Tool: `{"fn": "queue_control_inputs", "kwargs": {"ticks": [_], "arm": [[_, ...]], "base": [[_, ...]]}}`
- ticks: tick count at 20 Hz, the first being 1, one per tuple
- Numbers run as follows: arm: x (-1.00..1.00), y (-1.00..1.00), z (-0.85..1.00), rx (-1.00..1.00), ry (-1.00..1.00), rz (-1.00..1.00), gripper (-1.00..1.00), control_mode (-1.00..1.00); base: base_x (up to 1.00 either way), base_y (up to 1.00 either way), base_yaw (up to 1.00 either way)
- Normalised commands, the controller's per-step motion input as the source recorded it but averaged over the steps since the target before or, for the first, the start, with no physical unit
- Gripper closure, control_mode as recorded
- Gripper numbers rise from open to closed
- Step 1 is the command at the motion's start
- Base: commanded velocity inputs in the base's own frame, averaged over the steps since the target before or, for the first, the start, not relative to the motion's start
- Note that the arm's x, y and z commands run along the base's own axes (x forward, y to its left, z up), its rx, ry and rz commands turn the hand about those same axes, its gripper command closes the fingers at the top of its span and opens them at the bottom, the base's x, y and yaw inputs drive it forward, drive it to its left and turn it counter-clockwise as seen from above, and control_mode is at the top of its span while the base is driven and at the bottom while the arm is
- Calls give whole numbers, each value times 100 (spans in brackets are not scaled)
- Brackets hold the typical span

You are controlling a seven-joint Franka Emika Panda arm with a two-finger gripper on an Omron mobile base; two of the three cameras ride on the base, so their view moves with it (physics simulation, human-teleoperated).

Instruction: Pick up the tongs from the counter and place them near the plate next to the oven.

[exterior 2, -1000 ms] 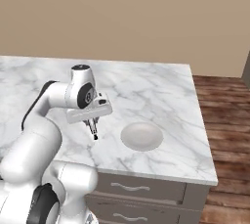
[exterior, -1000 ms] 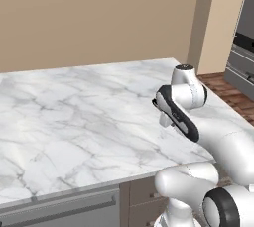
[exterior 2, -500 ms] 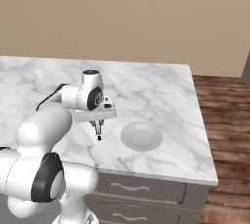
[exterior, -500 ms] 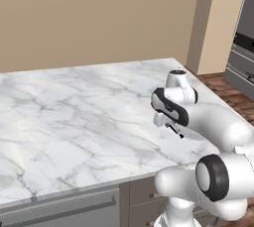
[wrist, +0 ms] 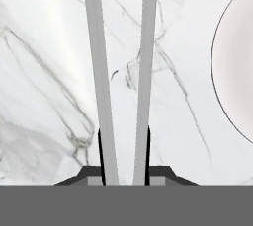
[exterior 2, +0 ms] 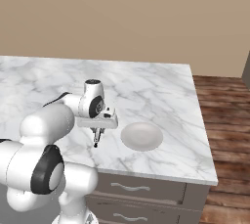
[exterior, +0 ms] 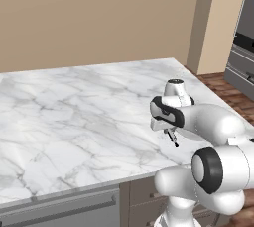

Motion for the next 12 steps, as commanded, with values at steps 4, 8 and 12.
{"fn": "queue_control_inputs", "kwargs": {"ticks": [4,8,12], "arm": [[-2,0,-26,0,1,-17,100,-100],[-1,0,-26,0,5,-12,100,-100],[0,0,-23,0,5,-6,100,-100]], "base": [[0,0,0],[0,0,0],[0,0,0]]}}
